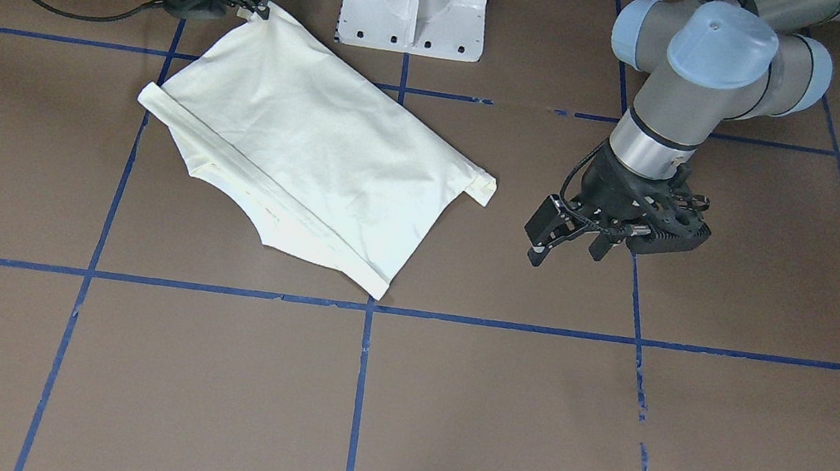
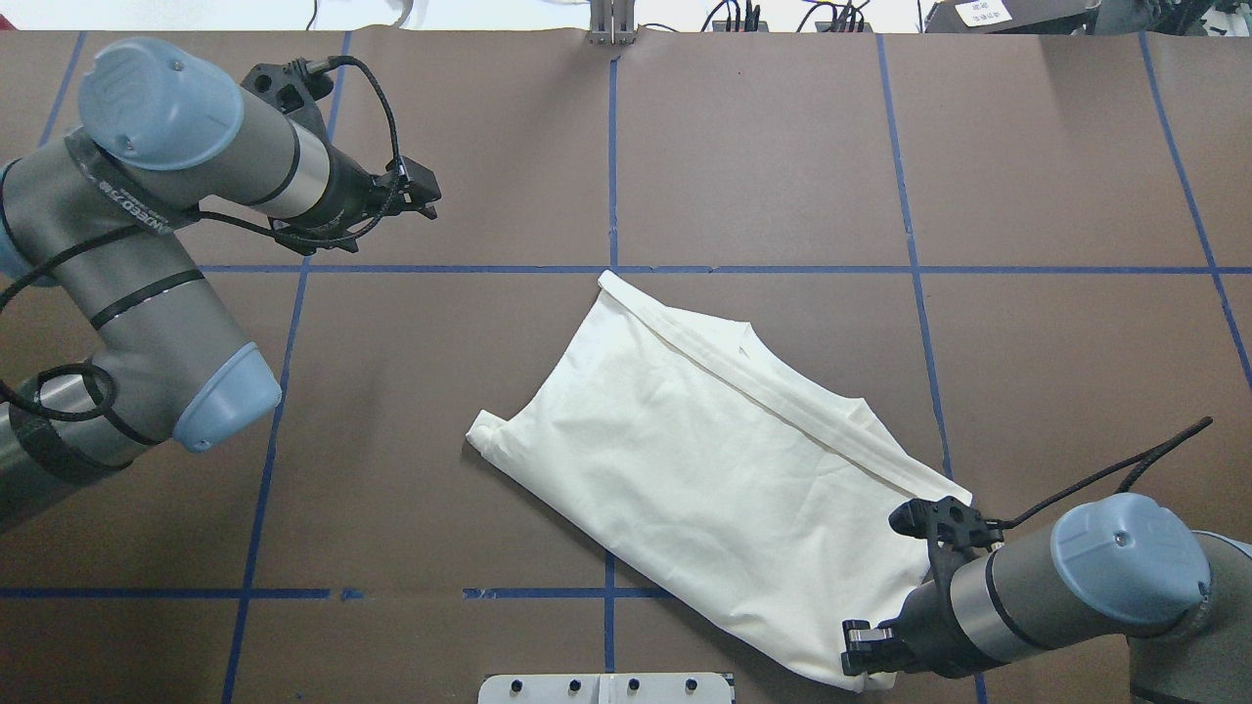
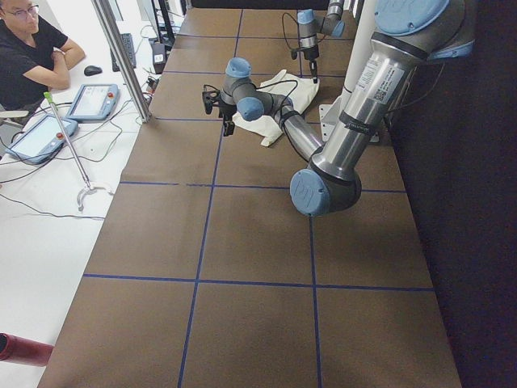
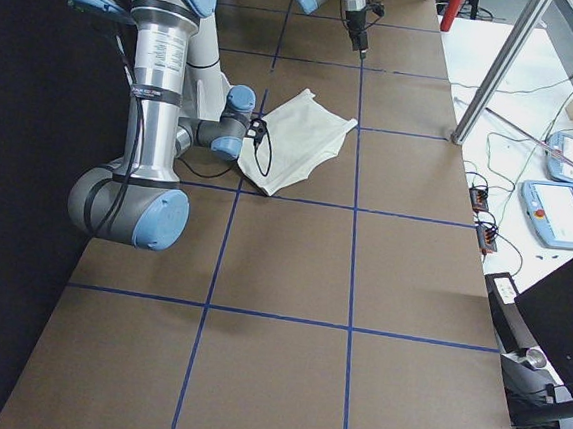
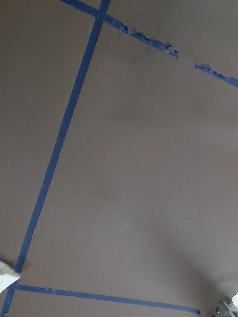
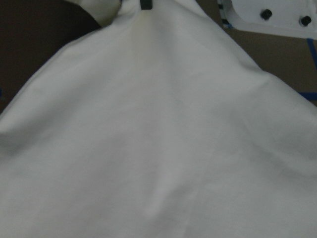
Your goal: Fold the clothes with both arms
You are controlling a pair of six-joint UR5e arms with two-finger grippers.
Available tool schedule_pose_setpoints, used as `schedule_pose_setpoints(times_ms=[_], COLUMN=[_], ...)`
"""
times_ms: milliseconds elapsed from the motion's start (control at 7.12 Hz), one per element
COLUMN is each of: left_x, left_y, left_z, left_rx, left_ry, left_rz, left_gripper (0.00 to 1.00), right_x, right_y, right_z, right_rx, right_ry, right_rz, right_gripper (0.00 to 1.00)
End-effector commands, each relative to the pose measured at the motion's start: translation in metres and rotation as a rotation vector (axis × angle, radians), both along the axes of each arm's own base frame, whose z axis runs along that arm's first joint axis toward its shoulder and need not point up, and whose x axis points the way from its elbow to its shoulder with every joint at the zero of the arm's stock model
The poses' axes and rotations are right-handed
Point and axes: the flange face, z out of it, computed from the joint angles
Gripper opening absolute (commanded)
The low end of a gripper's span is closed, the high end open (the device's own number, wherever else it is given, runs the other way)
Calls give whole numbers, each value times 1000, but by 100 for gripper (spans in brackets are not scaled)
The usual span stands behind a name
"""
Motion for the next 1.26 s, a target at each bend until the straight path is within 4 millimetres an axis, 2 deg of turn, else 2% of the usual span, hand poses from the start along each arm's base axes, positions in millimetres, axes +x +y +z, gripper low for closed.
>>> schedule_pose_setpoints(times_ms=[0,140,281,421,562,702,843,1123], left_x=[14,51,91,112,136,164,172,176], left_y=[13,43,85,119,150,182,179,178], left_z=[-2,-1,-6,-17,-15,-9,-3,4], left_rx=[-21,-96,-184,-231,-282,-307,-301,-308], left_ry=[9,32,60,89,89,72,57,44], left_rz=[26,46,66,90,117,127,109,106], left_gripper=[99,99,98,97,94,90,87,83], right_x=[15,29,44,60,71,69,61,56], right_y=[-24,-66,-108,-138,-154,-164,-171,-174], right_z=[-18,-28,-39,-47,-46,-44,-46,-49], right_rx=[7,20,36,66,70,78,84,85], right_ry=[-37,-58,-80,-90,-84,-77,-80,-85], right_rz=[68,163,271,367,411,442,453,454], right_gripper=[100,100,100,100,100,100,100,100])
